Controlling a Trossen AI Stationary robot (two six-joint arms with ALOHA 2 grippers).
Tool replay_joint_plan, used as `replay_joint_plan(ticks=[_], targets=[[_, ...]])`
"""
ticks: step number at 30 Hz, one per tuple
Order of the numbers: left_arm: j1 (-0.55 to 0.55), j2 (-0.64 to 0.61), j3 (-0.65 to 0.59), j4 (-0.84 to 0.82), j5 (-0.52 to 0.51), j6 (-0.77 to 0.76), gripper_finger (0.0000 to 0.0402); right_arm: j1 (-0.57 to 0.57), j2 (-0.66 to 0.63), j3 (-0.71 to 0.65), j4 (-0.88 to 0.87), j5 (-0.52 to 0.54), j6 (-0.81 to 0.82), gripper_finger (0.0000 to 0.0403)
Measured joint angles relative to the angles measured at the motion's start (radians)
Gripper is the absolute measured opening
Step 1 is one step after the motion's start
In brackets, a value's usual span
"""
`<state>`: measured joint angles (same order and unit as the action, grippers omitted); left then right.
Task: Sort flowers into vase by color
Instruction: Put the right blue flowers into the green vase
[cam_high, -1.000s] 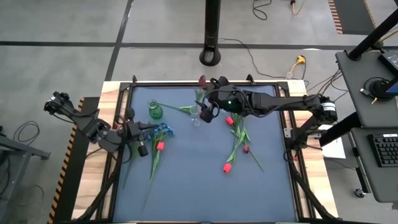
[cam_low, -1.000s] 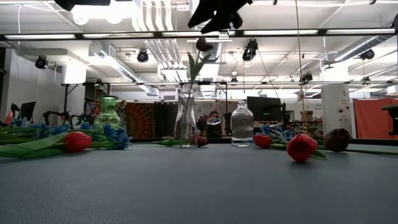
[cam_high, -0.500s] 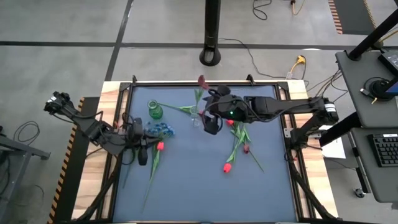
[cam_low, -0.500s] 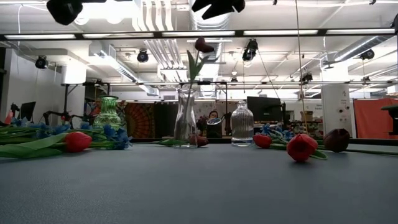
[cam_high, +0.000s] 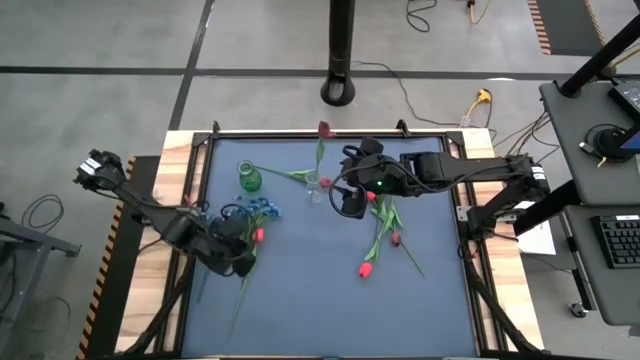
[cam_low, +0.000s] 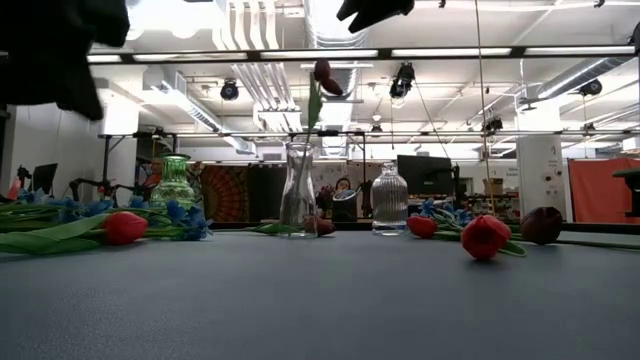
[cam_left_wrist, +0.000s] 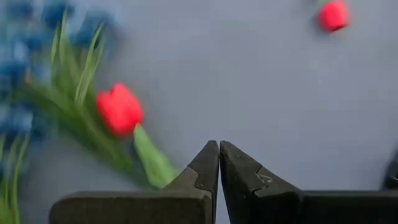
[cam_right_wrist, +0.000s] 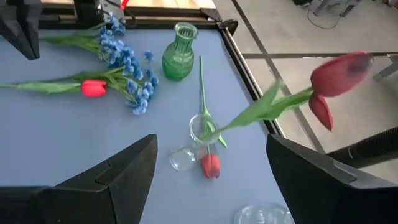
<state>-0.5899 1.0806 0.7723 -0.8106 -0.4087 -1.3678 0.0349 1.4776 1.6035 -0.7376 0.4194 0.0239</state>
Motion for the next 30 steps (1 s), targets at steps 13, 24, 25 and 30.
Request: replay_joint_plan(ticks=[13, 24, 25, 30], targets=[[0.014, 0.170, 0.000, -0.162, 0.034, -0.265, 0.0058, 0.005, 0.002, 0.000, -0.009, 0.000, -0.008, 0.0290], [0.084, 0.304, 0.000, -0.163, 0.039, -0.294, 0.0144, 0.007, 0.003, 0.000, -0.013, -0.002, -0.009, 0.0291], [0.094, 0.316, 0.000, -0.163, 0.049, -0.291, 0.0147, 0.007, 0.003, 0.000, -0.013, -0.003, -0.009, 0.0292], [0.128, 0.367, -0.002, -0.161, 0.067, -0.245, 0.0150, 0.007, 0.003, 0.000, -0.014, -0.003, -0.009, 0.0291]])
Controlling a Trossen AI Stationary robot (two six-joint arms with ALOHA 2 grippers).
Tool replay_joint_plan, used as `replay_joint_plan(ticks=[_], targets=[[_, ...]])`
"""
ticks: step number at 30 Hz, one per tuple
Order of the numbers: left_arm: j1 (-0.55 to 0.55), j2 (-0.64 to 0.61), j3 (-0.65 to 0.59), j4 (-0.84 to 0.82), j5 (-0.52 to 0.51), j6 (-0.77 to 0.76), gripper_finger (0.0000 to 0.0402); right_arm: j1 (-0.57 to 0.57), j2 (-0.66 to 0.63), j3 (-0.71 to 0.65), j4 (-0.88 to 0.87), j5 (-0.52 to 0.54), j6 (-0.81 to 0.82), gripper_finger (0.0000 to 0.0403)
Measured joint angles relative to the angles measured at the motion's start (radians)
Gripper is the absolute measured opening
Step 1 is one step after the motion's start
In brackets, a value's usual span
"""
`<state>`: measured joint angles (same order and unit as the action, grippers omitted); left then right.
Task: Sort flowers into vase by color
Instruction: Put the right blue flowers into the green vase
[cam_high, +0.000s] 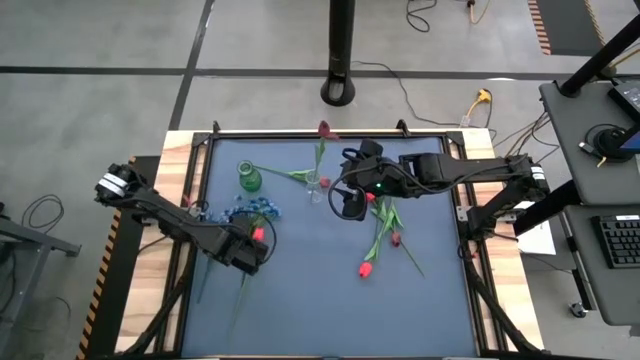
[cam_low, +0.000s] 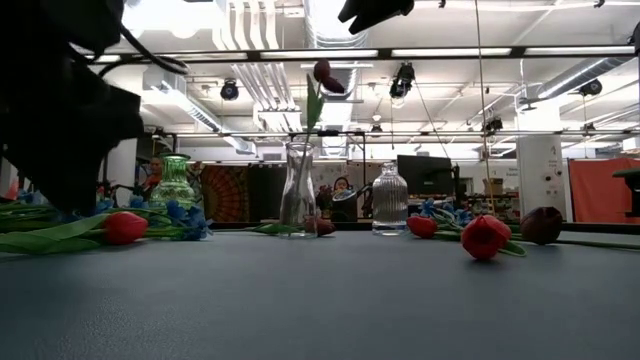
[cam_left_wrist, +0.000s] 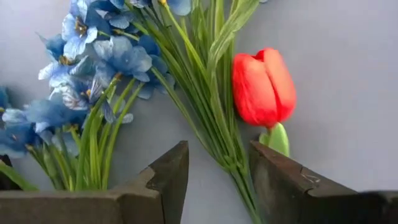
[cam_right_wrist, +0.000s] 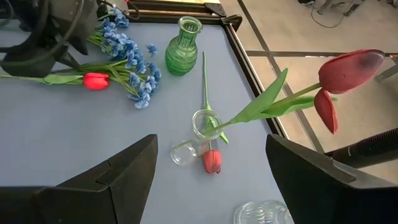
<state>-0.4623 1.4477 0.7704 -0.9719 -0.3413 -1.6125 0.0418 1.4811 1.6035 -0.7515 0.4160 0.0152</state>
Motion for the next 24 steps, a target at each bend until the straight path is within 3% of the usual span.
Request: replay_joint_plan(ticks=[15, 24], targets=[[0.051, 0.099, -0.001, 0.081, 0.040, 0.119, 0.0124, 0.010, 0.000, 0.000, -0.004, 0.000, 0.004, 0.0288], [0.052, 0.103, -0.001, 0.080, 0.040, 0.138, 0.0049, 0.019, 0.001, 0.000, -0.004, 0.000, 0.004, 0.0288]])
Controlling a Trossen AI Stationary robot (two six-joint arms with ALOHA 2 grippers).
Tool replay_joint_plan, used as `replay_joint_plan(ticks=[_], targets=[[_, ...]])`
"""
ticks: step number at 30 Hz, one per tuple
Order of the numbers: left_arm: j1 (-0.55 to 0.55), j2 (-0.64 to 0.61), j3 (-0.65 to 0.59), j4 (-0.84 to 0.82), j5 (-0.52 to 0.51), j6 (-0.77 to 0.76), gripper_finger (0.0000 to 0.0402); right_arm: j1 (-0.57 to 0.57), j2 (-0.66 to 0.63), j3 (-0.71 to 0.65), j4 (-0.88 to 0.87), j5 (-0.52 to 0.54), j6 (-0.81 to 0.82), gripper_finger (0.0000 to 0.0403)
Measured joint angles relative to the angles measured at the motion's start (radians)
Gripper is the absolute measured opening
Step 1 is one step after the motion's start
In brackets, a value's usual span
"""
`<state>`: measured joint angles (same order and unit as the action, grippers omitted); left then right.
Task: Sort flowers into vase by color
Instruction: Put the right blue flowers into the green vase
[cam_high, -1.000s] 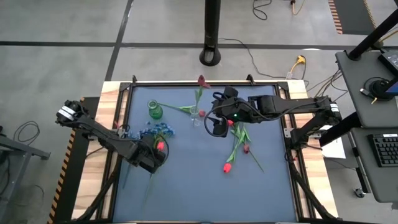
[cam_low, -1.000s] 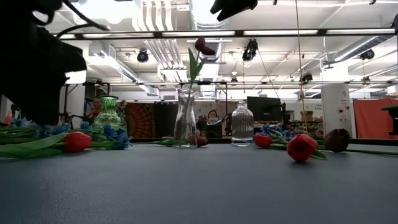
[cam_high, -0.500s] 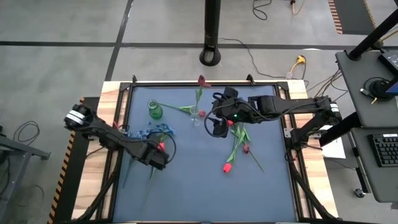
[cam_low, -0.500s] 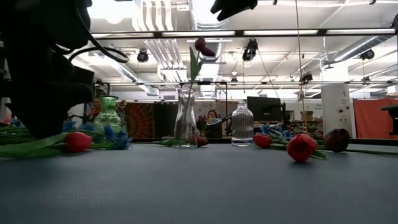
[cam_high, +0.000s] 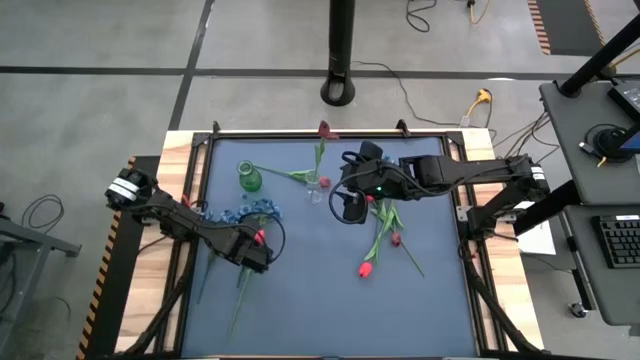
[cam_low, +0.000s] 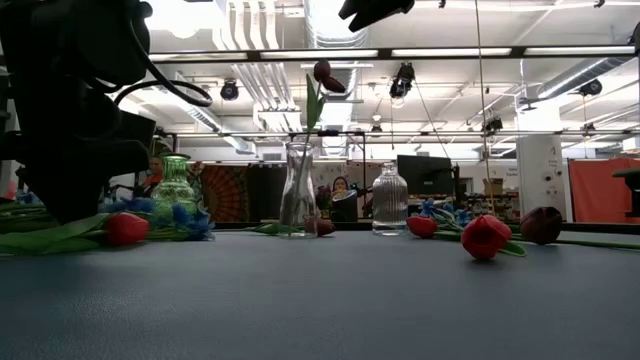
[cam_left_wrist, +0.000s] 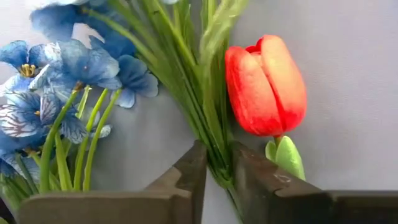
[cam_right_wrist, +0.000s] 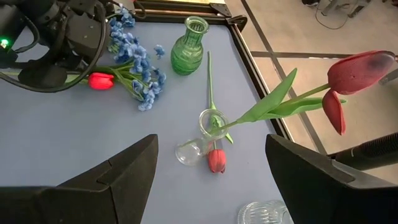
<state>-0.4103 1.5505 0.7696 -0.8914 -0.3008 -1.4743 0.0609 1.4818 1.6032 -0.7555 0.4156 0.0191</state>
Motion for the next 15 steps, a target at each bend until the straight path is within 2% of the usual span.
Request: replay_joint_plan(ticks=[5, 15], targets=[[0.000, 0.000, 0.000, 0.000, -0.002, 0.027, 0.0007, 0.000, 0.000, -0.002, -0.001, 0.000, 0.000, 0.0288], [-0.016, -0.071, 0.000, -0.053, -0.007, 0.031, 0.0001, 0.005, 0.000, -0.002, -0.030, 0.000, 0.009, 0.0288]])
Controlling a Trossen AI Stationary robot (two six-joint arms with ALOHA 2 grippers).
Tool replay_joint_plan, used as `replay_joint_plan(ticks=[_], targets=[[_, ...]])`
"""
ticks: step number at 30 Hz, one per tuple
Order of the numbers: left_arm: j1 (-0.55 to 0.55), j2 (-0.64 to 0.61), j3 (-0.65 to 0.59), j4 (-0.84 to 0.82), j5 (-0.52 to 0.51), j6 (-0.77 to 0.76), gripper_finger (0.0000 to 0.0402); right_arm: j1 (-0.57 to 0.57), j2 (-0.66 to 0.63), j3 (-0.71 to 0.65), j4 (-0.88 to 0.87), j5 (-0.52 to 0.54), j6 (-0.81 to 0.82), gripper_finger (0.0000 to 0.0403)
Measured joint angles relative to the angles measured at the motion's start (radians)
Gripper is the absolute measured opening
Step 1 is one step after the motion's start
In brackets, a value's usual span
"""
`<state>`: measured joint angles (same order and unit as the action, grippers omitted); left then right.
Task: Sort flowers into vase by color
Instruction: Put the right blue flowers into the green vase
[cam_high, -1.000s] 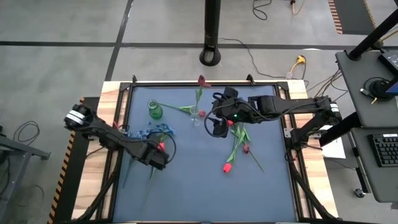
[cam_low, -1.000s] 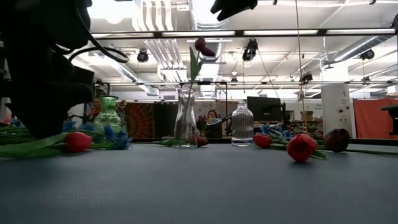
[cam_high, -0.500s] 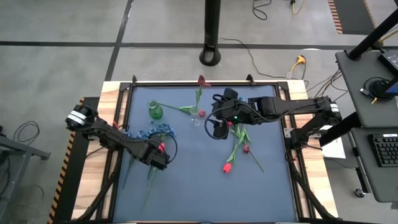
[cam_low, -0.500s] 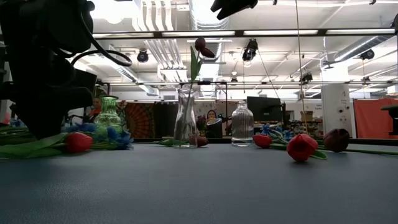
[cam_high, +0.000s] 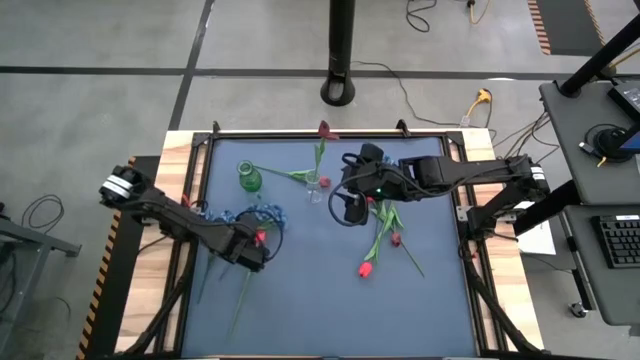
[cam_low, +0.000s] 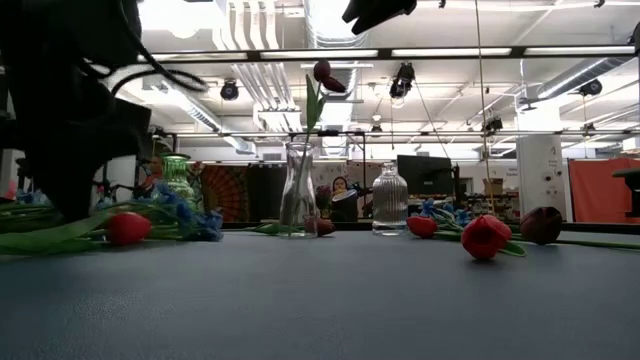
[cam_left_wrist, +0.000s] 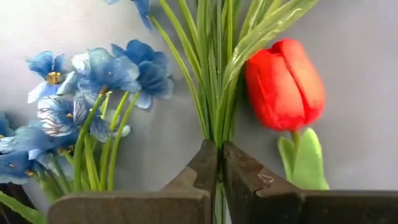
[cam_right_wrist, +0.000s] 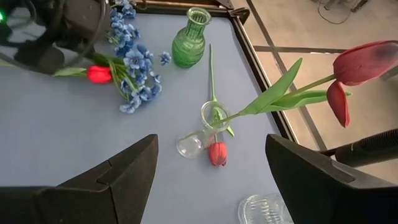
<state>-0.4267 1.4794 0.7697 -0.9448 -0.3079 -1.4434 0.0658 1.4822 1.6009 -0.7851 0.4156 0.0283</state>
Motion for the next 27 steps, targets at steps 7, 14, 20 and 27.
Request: replay_joint_plan(ticks=[7, 14, 20, 27], targets=[[-0.067, -0.167, 0.030, -0.011, -0.176, 0.027, 0.0000, 0.000, 0.000, 0.000, -0.011, 0.000, 0.000, 0.0288], [-0.084, -0.355, 0.049, -0.015, -0.602, 0.170, 0.0000, 0.001, 0.000, 0.000, -0.018, 0.000, 0.007, 0.0288], [-0.082, -0.510, 0.048, 0.028, -0.880, 0.349, 0.0000, 0.002, 0.000, 0.000, -0.018, 0.000, 0.013, 0.0288], [-0.082, -0.645, 0.048, 0.187, -1.060, 0.661, 0.0000, 0.002, 0.000, 0.000, -0.018, 0.000, 0.013, 0.0288]])
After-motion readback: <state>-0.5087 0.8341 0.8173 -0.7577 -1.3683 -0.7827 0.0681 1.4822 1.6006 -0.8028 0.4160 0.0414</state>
